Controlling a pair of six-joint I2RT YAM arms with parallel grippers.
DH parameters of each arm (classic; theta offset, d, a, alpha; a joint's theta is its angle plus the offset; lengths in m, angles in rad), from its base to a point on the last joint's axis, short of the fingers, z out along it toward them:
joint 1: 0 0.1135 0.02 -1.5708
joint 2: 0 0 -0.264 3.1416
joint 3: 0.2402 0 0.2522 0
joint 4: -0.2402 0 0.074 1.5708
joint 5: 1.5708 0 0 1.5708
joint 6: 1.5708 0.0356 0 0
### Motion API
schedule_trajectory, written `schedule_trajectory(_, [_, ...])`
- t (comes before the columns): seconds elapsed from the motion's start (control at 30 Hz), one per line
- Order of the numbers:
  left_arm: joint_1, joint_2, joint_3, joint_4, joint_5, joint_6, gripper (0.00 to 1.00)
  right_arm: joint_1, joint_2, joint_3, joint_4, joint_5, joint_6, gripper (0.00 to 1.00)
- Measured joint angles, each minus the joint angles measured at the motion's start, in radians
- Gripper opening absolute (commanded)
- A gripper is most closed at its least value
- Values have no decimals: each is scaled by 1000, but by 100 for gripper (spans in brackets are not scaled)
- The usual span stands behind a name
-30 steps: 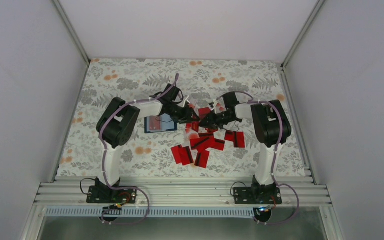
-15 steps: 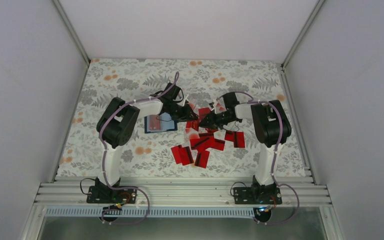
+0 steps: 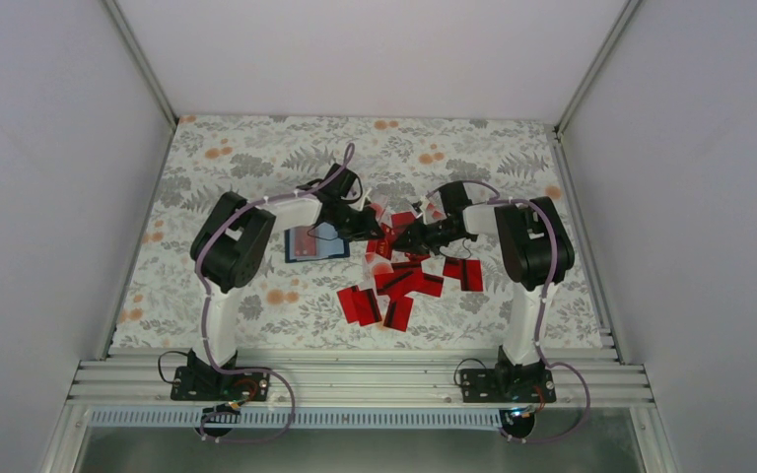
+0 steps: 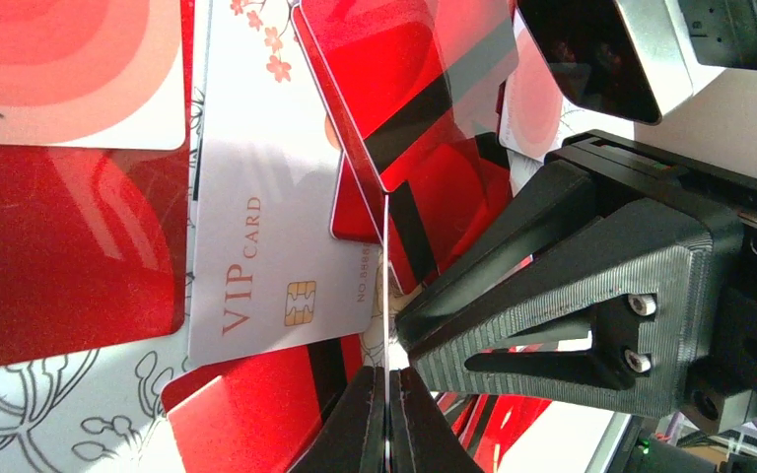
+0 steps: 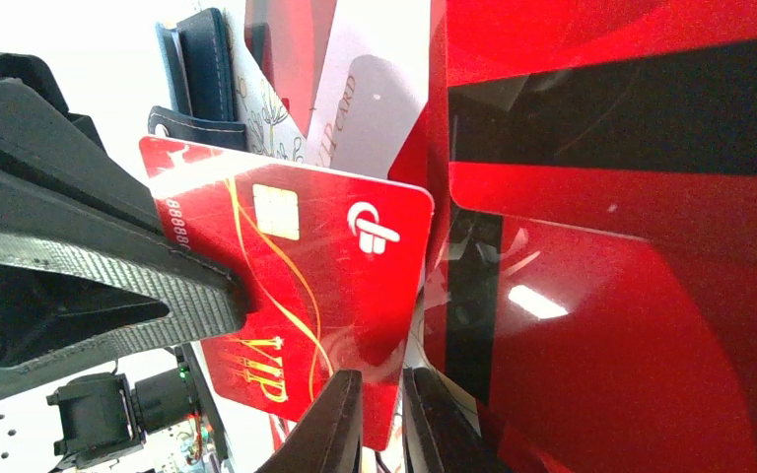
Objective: Put the credit cards into the card holder
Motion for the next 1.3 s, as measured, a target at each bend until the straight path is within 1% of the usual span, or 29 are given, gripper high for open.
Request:
schedule_trajectory(0.13, [8,-23,5,-39,-15,12,3,3,-7,2,-7,10,0,13])
schedule_trajectory(0.27, [39,-123,-18,-60,-27,23,2,7,-26,5,-42,39,0,14])
schedule_trajectory(0.47, [170,-353,-163,-73,-35,51,2,8,-50,33,-92,50,1,16])
schedule_trajectory(0.63, [305,-454,-294,-117,-51,104,2,26,-55,88,-120,39,0,18])
schedule_trajectory(0.7, [343,-464,-320,-155,-56,136,2,48,-55,114,-135,29,-5,19])
schedule_trajectory(0.9, [394,-464,-331,-241,-58,240,3,122,-53,153,-165,17,-16,20])
schedule_trajectory(1.1, [408,-425,-325,-291,-55,315,3,209,-3,227,-212,4,-43,21])
schedule_trajectory(1.3, [410,-359,-321,-319,-54,346,2,256,55,300,-262,-6,-76,22])
